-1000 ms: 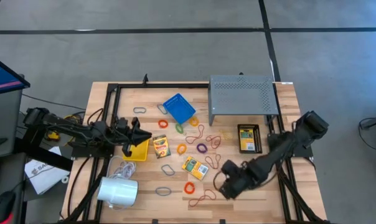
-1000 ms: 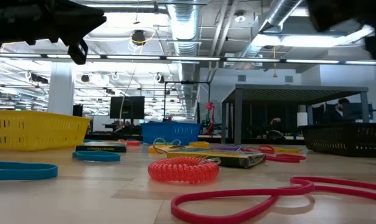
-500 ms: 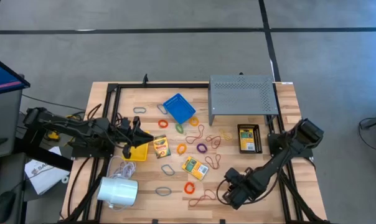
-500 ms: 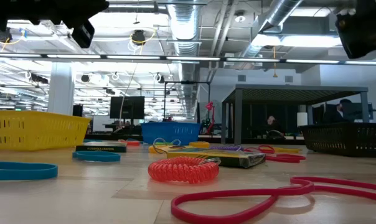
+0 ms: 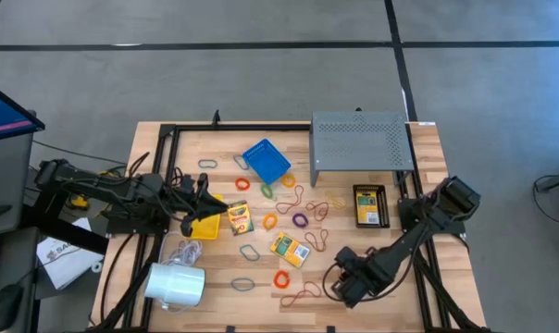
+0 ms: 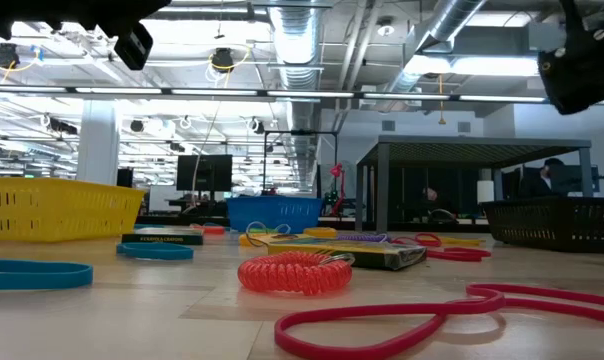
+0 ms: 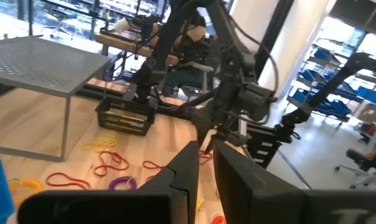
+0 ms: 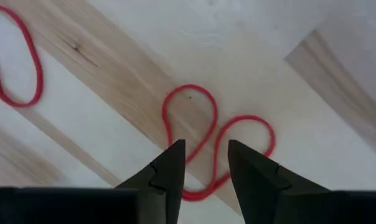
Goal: Pick & Place Office Desk Supplies
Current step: Put the red rubber band into the yellow bin
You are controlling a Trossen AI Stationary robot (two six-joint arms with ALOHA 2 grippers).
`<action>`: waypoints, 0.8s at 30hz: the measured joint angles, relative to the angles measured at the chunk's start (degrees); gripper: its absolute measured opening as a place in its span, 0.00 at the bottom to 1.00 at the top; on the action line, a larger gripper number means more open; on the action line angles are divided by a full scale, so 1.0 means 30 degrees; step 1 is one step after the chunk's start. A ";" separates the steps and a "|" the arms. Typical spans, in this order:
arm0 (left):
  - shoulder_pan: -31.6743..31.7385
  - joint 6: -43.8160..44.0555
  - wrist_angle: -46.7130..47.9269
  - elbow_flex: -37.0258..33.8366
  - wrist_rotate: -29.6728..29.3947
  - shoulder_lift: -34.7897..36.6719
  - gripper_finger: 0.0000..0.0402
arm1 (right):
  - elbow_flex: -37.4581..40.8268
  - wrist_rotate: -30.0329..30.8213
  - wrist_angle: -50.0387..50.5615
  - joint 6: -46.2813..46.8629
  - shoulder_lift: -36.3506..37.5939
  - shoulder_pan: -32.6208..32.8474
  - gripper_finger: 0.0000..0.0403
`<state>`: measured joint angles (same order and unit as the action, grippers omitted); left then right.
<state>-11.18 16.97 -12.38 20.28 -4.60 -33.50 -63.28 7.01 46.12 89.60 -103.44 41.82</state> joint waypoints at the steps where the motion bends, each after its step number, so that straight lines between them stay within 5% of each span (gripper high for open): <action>1: 0.0000 0.0001 0.0000 0.0038 0.0142 0.0000 0.11 | 0.0153 -0.0100 -0.0375 0.0006 0.0000 0.0000 0.32; 11: 0.0000 0.0002 -0.0007 0.0063 0.0523 0.0000 0.11 | 0.0880 -0.0461 -0.0001 0.1550 0.0000 0.0036 0.52; 24: 0.0000 0.0504 -0.0015 0.0057 0.0508 0.0002 0.11 | 0.0873 -0.0461 -0.0996 0.1136 -0.0013 0.0036 0.43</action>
<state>-11.18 18.48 -12.43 20.45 -3.07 -33.49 -60.66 5.63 43.13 93.01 -103.48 41.93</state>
